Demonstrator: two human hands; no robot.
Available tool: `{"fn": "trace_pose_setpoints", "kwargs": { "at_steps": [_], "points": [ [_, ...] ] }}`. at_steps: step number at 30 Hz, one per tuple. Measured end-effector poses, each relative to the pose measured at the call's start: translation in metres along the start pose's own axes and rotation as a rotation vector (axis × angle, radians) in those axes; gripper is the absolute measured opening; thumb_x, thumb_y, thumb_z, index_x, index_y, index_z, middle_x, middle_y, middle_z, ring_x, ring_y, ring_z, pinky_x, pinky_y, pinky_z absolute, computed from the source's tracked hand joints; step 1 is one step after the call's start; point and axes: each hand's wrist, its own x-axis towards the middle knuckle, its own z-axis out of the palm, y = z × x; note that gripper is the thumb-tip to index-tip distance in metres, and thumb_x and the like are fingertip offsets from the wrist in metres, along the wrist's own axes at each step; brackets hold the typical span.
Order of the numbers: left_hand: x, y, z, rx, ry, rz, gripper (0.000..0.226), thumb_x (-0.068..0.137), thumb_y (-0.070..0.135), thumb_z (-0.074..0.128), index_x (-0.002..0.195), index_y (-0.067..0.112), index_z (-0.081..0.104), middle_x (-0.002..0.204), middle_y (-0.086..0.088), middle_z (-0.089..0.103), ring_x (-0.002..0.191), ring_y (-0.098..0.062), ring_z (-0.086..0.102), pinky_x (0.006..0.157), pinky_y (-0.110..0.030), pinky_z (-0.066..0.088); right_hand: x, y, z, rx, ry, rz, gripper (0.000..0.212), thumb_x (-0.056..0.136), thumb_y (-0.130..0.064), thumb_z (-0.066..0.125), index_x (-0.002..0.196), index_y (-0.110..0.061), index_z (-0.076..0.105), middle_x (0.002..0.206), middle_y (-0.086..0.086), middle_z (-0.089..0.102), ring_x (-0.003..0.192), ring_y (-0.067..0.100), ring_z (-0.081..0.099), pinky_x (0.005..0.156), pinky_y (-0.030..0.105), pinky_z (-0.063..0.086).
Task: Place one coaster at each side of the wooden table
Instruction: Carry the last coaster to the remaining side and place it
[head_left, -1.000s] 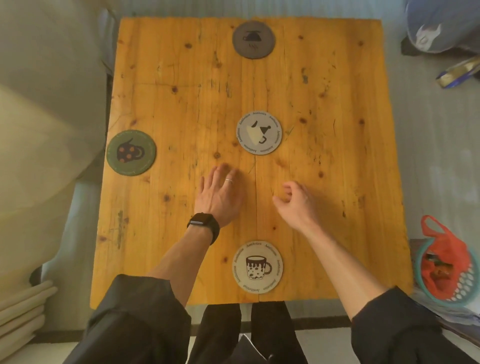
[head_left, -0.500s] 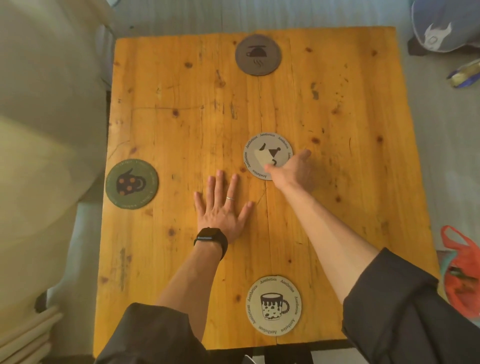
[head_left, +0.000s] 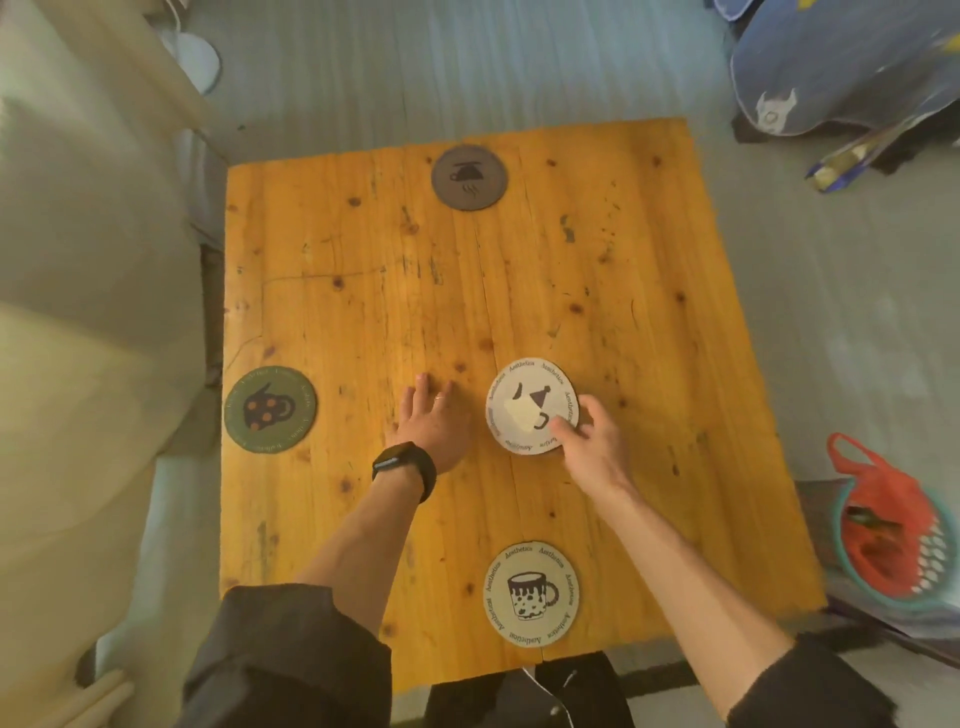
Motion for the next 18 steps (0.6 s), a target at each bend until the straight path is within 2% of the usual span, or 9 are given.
{"fn": "trace_pose_setpoints", "kwargs": {
  "at_steps": [2, 3, 4, 5, 7, 9, 12, 15, 18],
  "points": [
    [-0.018, 0.014, -0.018, -0.187, -0.039, -0.009, 0.058, 0.094, 0.056, 0.03, 0.14, 0.025, 0.044, 0.153, -0.008, 0.039, 0.133, -0.034, 0.043, 0.106, -0.048, 0.04, -0.032, 0.008, -0.024, 0.065, -0.059, 0.055, 0.044, 0.098, -0.026, 0.063, 0.139, -0.025, 0.048, 0.112, -0.005, 0.071, 0.096, 0.006, 0.067, 0.083, 0.035, 0.06],
    [-0.031, 0.022, -0.023, -0.313, -0.085, 0.008, 0.056, 0.094, 0.058, 0.033, 0.136, 0.024, 0.05, 0.142, -0.008, 0.053, 0.122, -0.032, 0.053, 0.1, -0.043, 0.045, -0.046, 0.012, -0.035, 0.089, -0.077, 0.074, 0.048, 0.098, -0.026, 0.063, 0.142, -0.024, 0.047, 0.114, -0.004, 0.071, 0.101, 0.01, 0.068, 0.089, 0.039, 0.059],
    [-0.049, 0.03, -0.026, -0.446, -0.149, 0.032, 0.054, 0.094, 0.059, 0.038, 0.132, 0.024, 0.053, 0.133, -0.006, 0.06, 0.114, -0.028, 0.059, 0.096, -0.04, 0.047, -0.06, 0.016, -0.046, 0.112, -0.09, 0.087, 0.049, 0.098, -0.026, 0.064, 0.143, -0.025, 0.046, 0.115, -0.004, 0.072, 0.102, 0.011, 0.068, 0.088, 0.037, 0.059],
    [-0.068, 0.038, -0.026, -0.569, -0.219, 0.058, 0.051, 0.093, 0.06, 0.044, 0.127, 0.025, 0.057, 0.126, -0.003, 0.063, 0.108, -0.024, 0.062, 0.093, -0.04, 0.048, -0.074, 0.021, -0.056, 0.137, -0.099, 0.095, 0.046, 0.097, -0.026, 0.064, 0.14, -0.027, 0.048, 0.113, -0.006, 0.073, 0.098, 0.008, 0.069, 0.081, 0.03, 0.059],
    [-0.105, 0.049, -0.021, -0.726, -0.328, 0.097, 0.034, 0.089, 0.058, 0.055, 0.11, 0.033, 0.063, 0.11, 0.003, 0.069, 0.094, -0.015, 0.067, 0.082, -0.038, 0.052, -0.1, 0.031, -0.074, 0.182, -0.101, 0.104, 0.03, 0.097, -0.024, 0.065, 0.122, -0.037, 0.056, 0.098, -0.017, 0.075, 0.082, -0.002, 0.071, 0.06, 0.014, 0.053],
    [-0.136, 0.058, -0.007, -0.75, -0.32, 0.135, 0.021, 0.086, 0.05, 0.067, 0.097, 0.032, 0.066, 0.094, 0.005, 0.073, 0.082, -0.012, 0.068, 0.066, -0.028, 0.054, -0.124, 0.039, -0.09, 0.213, -0.096, 0.111, 0.027, 0.097, -0.023, 0.066, 0.103, -0.047, 0.056, 0.086, -0.023, 0.074, 0.076, -0.008, 0.069, 0.054, 0.009, 0.048],
    [-0.169, 0.071, 0.022, -0.861, -0.256, 0.093, 0.024, 0.081, 0.039, 0.076, 0.094, 0.02, 0.071, 0.084, 0.001, 0.075, 0.064, -0.009, 0.065, 0.049, -0.019, 0.047, -0.153, 0.055, -0.109, 0.268, -0.056, 0.108, 0.024, 0.095, -0.025, 0.067, 0.102, -0.046, 0.058, 0.088, -0.018, 0.077, 0.081, -0.004, 0.071, 0.057, 0.011, 0.05],
    [-0.193, 0.085, 0.05, -1.019, -0.308, -0.036, 0.031, 0.079, 0.034, 0.079, 0.101, 0.014, 0.07, 0.083, 0.0, 0.074, 0.056, -0.01, 0.061, 0.048, -0.024, 0.043, -0.173, 0.079, -0.126, 0.39, 0.023, 0.149, 0.025, 0.092, -0.027, 0.071, 0.113, -0.034, 0.06, 0.096, -0.007, 0.079, 0.086, 0.008, 0.075, 0.063, 0.02, 0.055],
    [-0.209, 0.106, 0.072, -1.039, -0.338, -0.058, 0.032, 0.08, 0.033, 0.079, 0.104, 0.013, 0.068, 0.083, 0.001, 0.072, 0.056, -0.01, 0.06, 0.046, -0.022, 0.041, -0.189, 0.102, -0.144, 0.483, 0.103, 0.197, 0.032, 0.091, -0.026, 0.073, 0.121, -0.022, 0.06, 0.104, 0.002, 0.077, 0.091, 0.019, 0.075, 0.068, 0.029, 0.059]
  ]
}}
